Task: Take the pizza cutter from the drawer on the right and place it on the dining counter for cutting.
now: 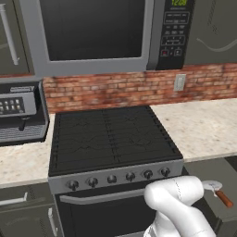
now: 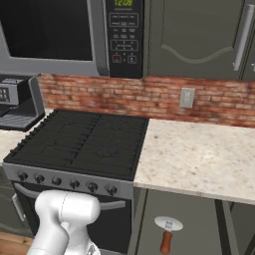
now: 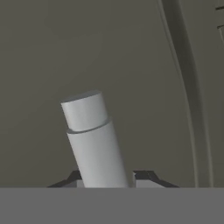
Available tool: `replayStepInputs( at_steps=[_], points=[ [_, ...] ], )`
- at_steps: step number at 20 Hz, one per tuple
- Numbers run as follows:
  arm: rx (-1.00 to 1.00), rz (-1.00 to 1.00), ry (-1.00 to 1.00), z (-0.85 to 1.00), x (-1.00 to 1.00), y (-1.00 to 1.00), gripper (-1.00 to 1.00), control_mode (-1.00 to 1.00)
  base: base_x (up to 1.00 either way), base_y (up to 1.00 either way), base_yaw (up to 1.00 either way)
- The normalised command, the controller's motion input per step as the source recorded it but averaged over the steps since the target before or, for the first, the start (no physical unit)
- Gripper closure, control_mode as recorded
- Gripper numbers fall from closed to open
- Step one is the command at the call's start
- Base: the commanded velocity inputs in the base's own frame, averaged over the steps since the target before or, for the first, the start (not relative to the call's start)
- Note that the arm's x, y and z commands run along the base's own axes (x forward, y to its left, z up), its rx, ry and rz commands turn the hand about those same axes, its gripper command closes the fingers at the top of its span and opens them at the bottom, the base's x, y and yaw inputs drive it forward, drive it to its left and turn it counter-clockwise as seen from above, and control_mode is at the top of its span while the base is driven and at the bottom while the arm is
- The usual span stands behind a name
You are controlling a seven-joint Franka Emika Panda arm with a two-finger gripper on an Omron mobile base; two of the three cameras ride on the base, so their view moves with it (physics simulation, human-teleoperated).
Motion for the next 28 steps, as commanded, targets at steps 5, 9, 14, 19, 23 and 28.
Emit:
replayStepInputs(
  at_steps=[5, 9, 14, 19, 23, 28],
  points=[
    [0.00, 0.00, 0.00, 0.00, 0.00, 0.00, 1.00, -1.00, 0.00, 0.00, 0.00],
    [0.00, 0.00, 0.00, 0.00, 0.00, 0.00, 1.00, -1.00, 0.00, 0.00, 0.00],
    [0.00, 0.00, 0.00, 0.00, 0.00, 0.00, -1.00, -1.00, 0.00, 0.00, 0.00],
    [0.00, 0.00, 0.00, 0.00, 0.00, 0.00, -1.00, -1.00, 0.00, 0.00, 0.00],
    [0.00, 0.00, 0.00, 0.00, 0.00, 0.00, -1.00, -1.00, 0.00, 0.00, 0.00],
    [0.00, 0.00, 0.00, -0.03, 0.00, -0.08, -1.00, -1.00, 0.00, 0.00, 0.00]
  ],
)
